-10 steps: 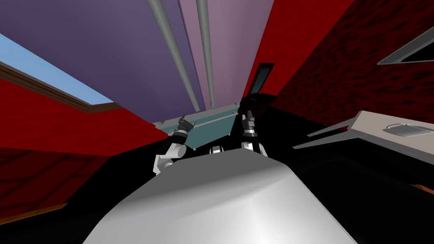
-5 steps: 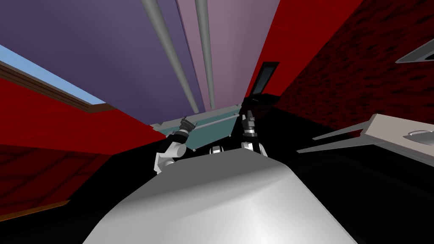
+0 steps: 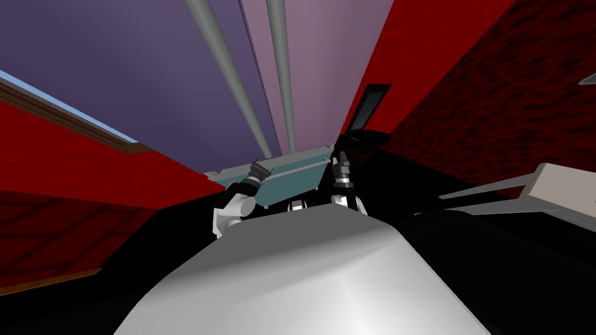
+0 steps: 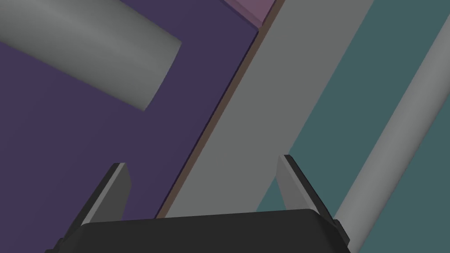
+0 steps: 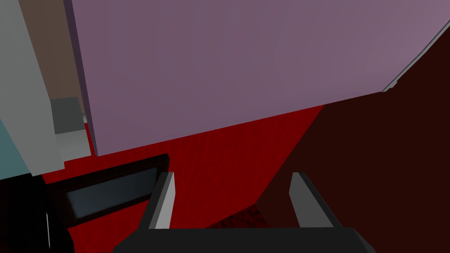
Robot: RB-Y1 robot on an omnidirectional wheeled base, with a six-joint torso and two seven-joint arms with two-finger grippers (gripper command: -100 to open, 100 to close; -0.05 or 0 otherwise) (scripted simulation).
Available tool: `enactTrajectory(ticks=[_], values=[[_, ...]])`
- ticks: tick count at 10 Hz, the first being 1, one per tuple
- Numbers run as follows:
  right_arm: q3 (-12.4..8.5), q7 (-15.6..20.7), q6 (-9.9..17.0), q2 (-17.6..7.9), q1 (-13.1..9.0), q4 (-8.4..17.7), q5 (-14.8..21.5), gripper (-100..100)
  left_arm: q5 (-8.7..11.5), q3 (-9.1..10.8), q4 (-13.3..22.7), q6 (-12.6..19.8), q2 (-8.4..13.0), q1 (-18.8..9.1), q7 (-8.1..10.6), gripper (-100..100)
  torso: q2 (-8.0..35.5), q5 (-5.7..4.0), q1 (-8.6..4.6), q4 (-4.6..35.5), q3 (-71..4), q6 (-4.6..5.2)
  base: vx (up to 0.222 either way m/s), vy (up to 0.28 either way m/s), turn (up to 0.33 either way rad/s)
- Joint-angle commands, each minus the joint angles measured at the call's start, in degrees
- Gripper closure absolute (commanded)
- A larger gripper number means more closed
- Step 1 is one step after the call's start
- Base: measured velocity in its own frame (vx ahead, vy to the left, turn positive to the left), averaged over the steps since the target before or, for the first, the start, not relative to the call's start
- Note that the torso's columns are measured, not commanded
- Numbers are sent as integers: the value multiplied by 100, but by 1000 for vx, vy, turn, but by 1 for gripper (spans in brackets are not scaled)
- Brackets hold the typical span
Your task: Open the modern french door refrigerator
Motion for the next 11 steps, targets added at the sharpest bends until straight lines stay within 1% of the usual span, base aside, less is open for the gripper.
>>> enactTrajectory(ticks=[1, 4, 5, 6, 7, 8, 11], values=[[0, 0, 0, 0, -1, 0, 0, 0, 86, 2, -181, 322, -179, -54, 105, -100, 7, 2, 7, 1, 4, 1, 45, -24, 23], [0, 0, 0, 0, 0, 0, 0, 0, 183, -5, -616, 657, -666, -121, 225, -100, 1, 1, 3, 0, 1, 0, 63, -27, 47], [0, 0, 0, 0, 0, 0, 0, 0, 200, -7, -750, 716, -825, -133, 246, -100, 2, 1, 3, 0, 1, 0, 38, -28, 24], [0, 0, 0, 0, -1, 0, 0, 0, 208, -7, -834, 744, -925, -139, 256, -100, 10, 1, 3, 2, 6, 0, 17, -21, 14], [0, 0, 0, 0, -1, 0, 0, 0, 195, -17, -745, 694, -854, -135, 236, -100, 15, 2, 7, 4, 10, 0, 7, -8, 2], [0, 0, 0, 0, -1, 0, 0, 0, 141, 84, -560, 722, -875, -380, 278, -100, 15, 3, 11, 4, 10, 0, -16, -2, -55], [0, 0, 0, 0, -2, 0, 0, 0, 49, 226, -273, 752, -896, -739, 334, -100, 9, 1, 4, 3, 6, 0, -38, 0, -45]])
